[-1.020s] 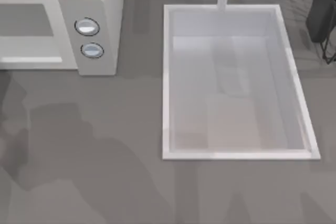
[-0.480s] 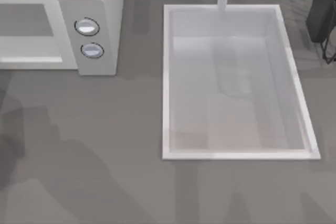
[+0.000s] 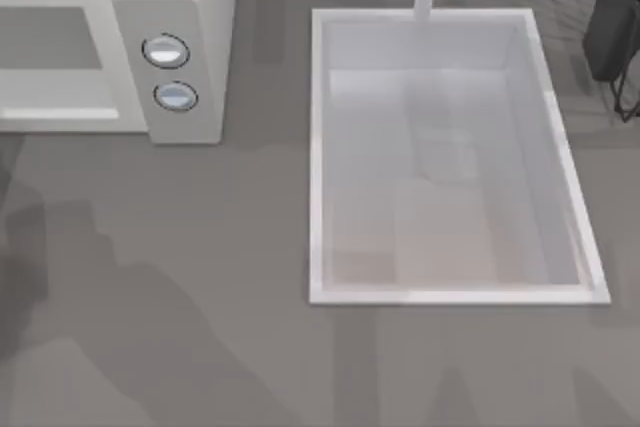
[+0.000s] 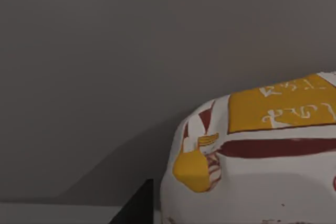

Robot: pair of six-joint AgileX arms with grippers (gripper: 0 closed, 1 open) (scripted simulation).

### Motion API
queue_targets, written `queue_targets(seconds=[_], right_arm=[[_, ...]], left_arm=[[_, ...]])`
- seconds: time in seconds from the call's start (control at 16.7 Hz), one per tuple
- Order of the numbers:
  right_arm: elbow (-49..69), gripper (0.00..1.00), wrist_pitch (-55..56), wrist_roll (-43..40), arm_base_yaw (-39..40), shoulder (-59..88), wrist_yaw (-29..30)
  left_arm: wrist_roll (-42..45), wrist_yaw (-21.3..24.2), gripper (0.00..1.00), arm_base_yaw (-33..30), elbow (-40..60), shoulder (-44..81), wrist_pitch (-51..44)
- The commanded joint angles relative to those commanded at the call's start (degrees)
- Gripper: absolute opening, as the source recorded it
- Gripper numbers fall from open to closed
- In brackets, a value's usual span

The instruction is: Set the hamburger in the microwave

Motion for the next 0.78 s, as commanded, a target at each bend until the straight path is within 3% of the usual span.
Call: queue_targets(seconds=[0.66,0.78], right_arm=[[0.0,1.0,0.0,0.0,0.0,0.0,0.0],[0.0,1.0,0.0,0.0,0.0,0.0,0.0]], left_arm=[[0.0,0.0,0.02,0.0,0.0,0.0,0.0],[0.0,0.0,0.0,0.0,0.0,0.0,0.0]])
